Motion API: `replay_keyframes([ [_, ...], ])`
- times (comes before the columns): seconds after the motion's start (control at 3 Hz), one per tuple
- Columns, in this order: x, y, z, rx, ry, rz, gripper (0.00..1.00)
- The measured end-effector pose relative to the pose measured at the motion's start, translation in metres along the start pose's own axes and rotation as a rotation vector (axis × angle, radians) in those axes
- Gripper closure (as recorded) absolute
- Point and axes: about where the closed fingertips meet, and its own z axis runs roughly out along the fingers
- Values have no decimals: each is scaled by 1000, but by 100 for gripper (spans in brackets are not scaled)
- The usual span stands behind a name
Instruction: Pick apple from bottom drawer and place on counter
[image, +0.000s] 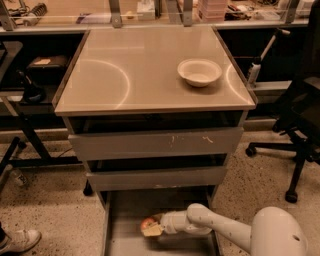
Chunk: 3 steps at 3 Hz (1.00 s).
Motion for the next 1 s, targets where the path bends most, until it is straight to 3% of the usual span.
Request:
replay_keyframes([
  [0.33, -27, 17, -33, 27, -19, 20, 100],
  [0.67, -61, 46, -70, 28, -36, -6, 100],
  [1.0, -61, 46, -70, 28, -36, -6, 100],
])
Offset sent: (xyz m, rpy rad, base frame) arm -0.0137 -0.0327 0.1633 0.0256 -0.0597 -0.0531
